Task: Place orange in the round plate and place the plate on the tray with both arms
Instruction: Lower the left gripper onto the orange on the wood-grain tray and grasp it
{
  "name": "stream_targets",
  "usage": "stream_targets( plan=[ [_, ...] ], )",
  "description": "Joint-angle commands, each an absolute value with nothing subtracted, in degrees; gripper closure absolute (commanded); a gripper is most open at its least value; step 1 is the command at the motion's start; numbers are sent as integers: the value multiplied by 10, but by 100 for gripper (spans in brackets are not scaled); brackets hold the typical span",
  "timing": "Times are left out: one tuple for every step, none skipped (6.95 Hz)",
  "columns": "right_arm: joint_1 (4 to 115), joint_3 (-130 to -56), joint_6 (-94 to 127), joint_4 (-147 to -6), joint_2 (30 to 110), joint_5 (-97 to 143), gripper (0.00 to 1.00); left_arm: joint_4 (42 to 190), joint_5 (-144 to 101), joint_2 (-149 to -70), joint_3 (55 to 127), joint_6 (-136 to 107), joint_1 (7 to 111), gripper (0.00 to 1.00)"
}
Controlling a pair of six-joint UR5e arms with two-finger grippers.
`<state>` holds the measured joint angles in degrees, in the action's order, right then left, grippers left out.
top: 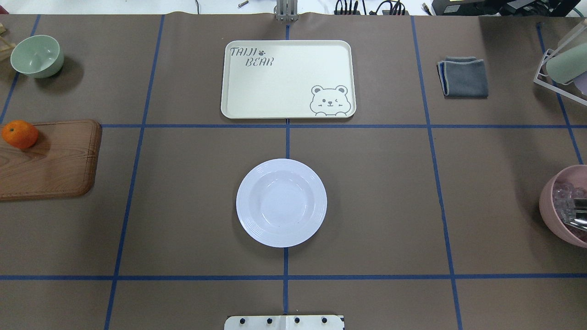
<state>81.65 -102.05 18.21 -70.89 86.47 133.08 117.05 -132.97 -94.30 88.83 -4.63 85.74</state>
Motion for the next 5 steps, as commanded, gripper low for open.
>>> stream_targets(
  plan=[
    [691, -1064, 388, -690, 862, 1244, 0, 1235, -1324, -932, 859, -178, 796, 2],
    [637, -1083, 457, -690, 862, 1196, 2, 1315, -1308, -932, 813, -211, 778, 2],
    [616, -1085, 473, -691, 863, 1186, 2, 1365, -1303, -932, 789, -276, 735, 2],
    [615, -1091, 473, -690, 865, 1186, 0, 1390, -1291, -932, 788, -320, 706, 2],
    [615, -1091, 473, -690, 866, 1186, 0, 1395, -1262, -932, 786, -331, 679, 2]
  ],
)
